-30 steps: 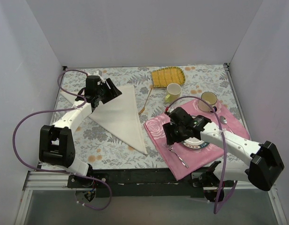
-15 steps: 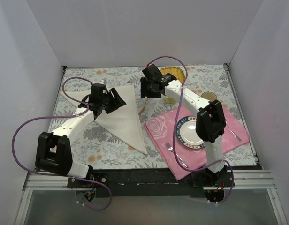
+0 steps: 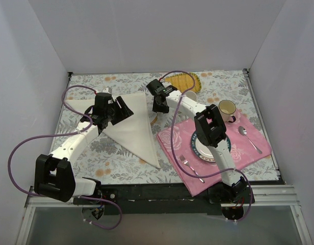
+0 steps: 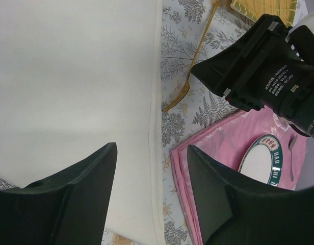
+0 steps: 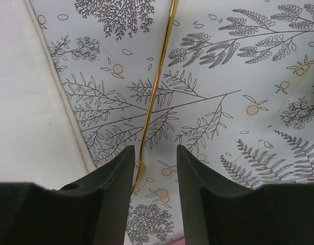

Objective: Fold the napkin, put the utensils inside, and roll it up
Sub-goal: Grab a utensil with the right arm, then pass the utensil from the right arm to the left, then place the utensil onto the napkin

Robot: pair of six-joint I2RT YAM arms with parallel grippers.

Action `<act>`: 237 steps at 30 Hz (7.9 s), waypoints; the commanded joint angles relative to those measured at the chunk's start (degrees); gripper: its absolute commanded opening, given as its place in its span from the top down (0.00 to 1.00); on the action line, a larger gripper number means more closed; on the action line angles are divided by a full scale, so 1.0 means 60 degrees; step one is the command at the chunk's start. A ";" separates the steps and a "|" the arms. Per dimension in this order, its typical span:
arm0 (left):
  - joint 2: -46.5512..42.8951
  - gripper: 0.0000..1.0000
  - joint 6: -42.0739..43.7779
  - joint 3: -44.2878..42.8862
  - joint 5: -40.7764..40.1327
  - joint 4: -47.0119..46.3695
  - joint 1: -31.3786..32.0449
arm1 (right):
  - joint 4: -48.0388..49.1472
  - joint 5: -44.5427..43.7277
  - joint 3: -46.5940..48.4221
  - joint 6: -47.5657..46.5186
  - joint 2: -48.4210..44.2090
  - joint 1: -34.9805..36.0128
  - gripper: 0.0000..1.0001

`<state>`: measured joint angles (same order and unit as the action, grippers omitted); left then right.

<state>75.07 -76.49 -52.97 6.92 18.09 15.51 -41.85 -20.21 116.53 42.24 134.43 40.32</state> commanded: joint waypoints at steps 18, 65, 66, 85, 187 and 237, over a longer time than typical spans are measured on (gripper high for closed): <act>-0.0646 0.43 0.0048 -0.0385 0.0999 0.0429 -0.0006 | 0.0719 -0.0514 -0.0642 0.0899 -0.0504 0.0049 0.96; -0.0134 0.60 -0.1871 -0.0107 0.3258 -0.2798 0.0725 | 1.3452 0.9052 -1.0296 -0.0372 -0.7039 -0.0904 0.99; -0.0133 0.61 -0.1886 -0.0136 0.3111 -0.2766 0.0755 | 1.3318 0.8979 -1.0223 -0.0491 -0.7097 -0.0831 0.99; 0.0145 0.73 -0.1520 -0.0678 0.1279 -0.1727 0.1443 | 1.2394 0.8246 -0.9783 -0.1005 -0.7010 -0.0303 0.99; 0.5506 1.00 -0.2516 -0.3476 -0.2881 0.5247 -0.1911 | 0.6725 0.6707 -1.1189 -0.3846 -0.9104 -0.1812 0.48; 0.5415 0.43 -0.1623 -0.0693 -0.1227 -0.5899 -0.6818 | 0.6652 0.8305 -1.1614 -0.5092 -0.9881 -0.1475 0.48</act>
<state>104.05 -84.68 -55.75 -3.14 -10.63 -23.97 -3.22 29.95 46.92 12.62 76.95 31.31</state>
